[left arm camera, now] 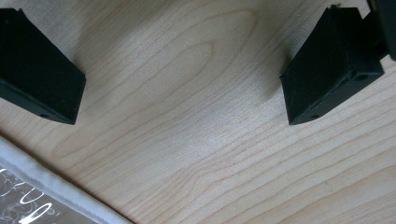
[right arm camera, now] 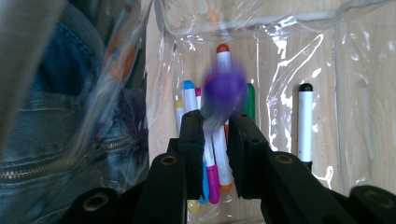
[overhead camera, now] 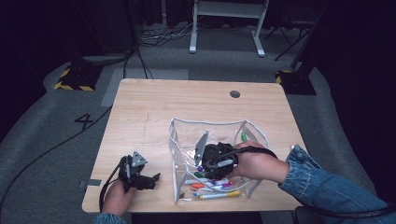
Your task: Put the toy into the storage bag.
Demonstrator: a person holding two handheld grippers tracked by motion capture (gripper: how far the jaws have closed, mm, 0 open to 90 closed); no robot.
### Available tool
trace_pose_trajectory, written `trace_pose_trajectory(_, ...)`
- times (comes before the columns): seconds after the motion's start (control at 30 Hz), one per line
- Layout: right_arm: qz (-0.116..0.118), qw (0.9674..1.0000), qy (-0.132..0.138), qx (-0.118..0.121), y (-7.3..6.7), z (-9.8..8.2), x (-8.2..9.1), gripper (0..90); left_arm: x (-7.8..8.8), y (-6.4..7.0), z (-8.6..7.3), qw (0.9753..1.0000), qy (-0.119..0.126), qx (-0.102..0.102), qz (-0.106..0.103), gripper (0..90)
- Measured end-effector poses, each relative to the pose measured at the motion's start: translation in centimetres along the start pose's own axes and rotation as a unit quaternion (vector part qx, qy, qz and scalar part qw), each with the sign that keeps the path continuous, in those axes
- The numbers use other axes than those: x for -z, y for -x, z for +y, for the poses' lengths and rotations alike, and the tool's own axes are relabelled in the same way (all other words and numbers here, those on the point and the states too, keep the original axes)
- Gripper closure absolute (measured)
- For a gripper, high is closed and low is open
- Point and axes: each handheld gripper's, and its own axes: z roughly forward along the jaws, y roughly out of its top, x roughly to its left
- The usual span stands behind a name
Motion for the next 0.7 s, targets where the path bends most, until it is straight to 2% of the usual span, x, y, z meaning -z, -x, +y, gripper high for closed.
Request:
trace_pose_trajectory(0.03,0.002,1.0000,-0.006,0.002,0.1,0.1,-0.4,90.0,0.0,0.0,0.0,1.0000,0.000,0.000,0.000,0.0)
trace_pose_trajectory(0.07,-0.001,0.9998,-0.017,0.005,0.0,0.2,-0.6,90.0,0.0,0.0,0.0,1.0000,0.000,0.000,0.000,0.0)
trace_pose_trajectory(0.2,0.010,0.9989,-0.044,0.008,0.3,0.5,-1.6,90.0,0.0,0.0,0.0,1.0000,0.000,0.000,0.000,0.0)
trace_pose_trajectory(0.3,0.018,0.9982,-0.056,0.010,0.2,0.6,-2.2,89.7,0.0,0.0,0.0,1.0000,0.000,0.000,0.000,0.0)
trace_pose_trajectory(0.4,0.020,0.9983,-0.055,0.008,0.2,0.6,-2.4,87.6,0.0,0.0,0.0,1.0000,0.000,0.000,0.000,0.0)
trace_pose_trajectory(0.53,0.019,0.9990,-0.042,-0.001,0.4,0.3,-2.0,78.1,0.0,0.0,0.0,1.0000,0.000,0.000,0.000,0.0)
trace_pose_trajectory(0.7,0.006,0.9994,0.025,-0.021,1.0,-0.4,0.3,62.0,0.0,0.0,0.0,1.0000,0.000,0.000,0.000,0.0)
